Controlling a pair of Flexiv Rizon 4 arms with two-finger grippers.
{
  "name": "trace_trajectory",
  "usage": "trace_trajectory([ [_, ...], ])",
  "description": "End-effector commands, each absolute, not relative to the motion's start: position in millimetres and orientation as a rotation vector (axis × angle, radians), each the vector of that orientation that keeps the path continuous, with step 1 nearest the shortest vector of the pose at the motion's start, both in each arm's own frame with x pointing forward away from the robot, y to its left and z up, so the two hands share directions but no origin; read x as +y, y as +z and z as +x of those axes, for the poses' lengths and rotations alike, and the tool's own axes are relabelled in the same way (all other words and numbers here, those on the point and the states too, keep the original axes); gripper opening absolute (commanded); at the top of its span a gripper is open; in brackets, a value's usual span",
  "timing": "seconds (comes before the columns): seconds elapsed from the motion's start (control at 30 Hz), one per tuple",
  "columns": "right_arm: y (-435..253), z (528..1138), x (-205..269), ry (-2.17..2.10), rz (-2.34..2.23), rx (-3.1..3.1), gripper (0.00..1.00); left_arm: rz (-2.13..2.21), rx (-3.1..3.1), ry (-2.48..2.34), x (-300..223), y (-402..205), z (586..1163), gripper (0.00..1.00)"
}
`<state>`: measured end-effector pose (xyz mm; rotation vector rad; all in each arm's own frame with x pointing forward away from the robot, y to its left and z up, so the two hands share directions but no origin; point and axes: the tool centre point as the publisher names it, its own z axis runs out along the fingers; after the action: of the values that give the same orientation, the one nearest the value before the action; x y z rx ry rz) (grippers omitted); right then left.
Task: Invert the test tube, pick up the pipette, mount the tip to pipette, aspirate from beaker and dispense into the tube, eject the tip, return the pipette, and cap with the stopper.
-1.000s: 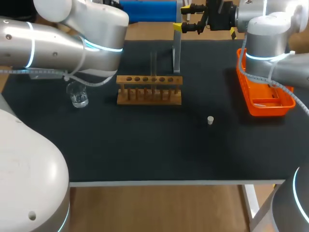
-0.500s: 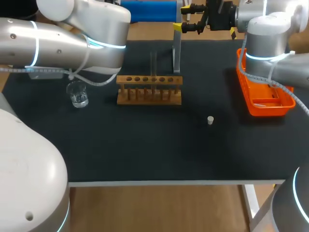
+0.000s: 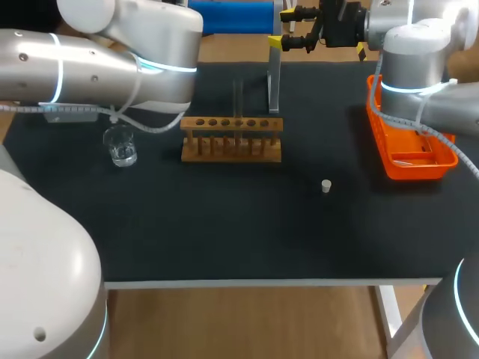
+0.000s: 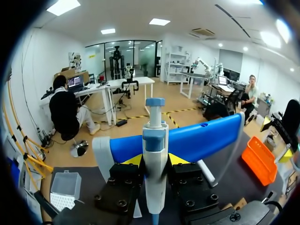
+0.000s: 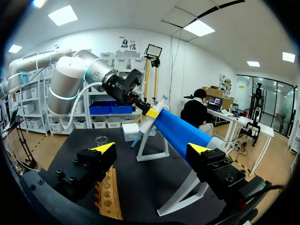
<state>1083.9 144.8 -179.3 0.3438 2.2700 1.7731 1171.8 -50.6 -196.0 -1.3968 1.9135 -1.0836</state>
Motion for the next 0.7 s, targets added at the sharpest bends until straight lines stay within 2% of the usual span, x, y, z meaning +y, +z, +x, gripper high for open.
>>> trace_trajectory([
  [0.03,-178.9,1084.9,144.1,1.772,0.342,2.276,1.0,-1.398,1.919,-1.087,-50.9,-200.6,1174.0,0.0],
  [0.37,-178.9,1084.9,144.1,1.772,0.342,2.276,1.0,-1.411,1.925,-1.093,-52.0,-206.4,1173.3,0.0],
  [0.4,-178.9,1084.9,144.1,1.772,0.342,2.276,1.0,-1.412,1.924,-1.095,-52.1,-206.8,1173.3,0.13],
  [0.43,-178.9,1084.9,144.1,1.772,0.342,2.276,1.0,-1.412,1.925,-1.096,-52.6,-207.2,1173.3,0.4],
  [0.47,-178.9,1084.9,144.1,1.772,0.342,2.276,1.0,-1.412,1.926,-1.098,-53.4,-207.5,1173.0,0.75],
  [0.5,-178.9,1084.9,144.1,1.772,0.342,2.276,1.0,-1.412,1.926,-1.1,-54.1,-207.7,1172.7,0.96],
  [0.53,-178.9,1084.9,144.1,1.772,0.342,2.276,1.0,-1.412,1.926,-1.102,-54.8,-207.7,1172.1,1.0],
  [0.7,-178.9,1084.9,144.1,1.772,0.342,2.276,1.0,-1.411,1.922,-1.114,-59.3,-206.5,1167.4,1.0],
])
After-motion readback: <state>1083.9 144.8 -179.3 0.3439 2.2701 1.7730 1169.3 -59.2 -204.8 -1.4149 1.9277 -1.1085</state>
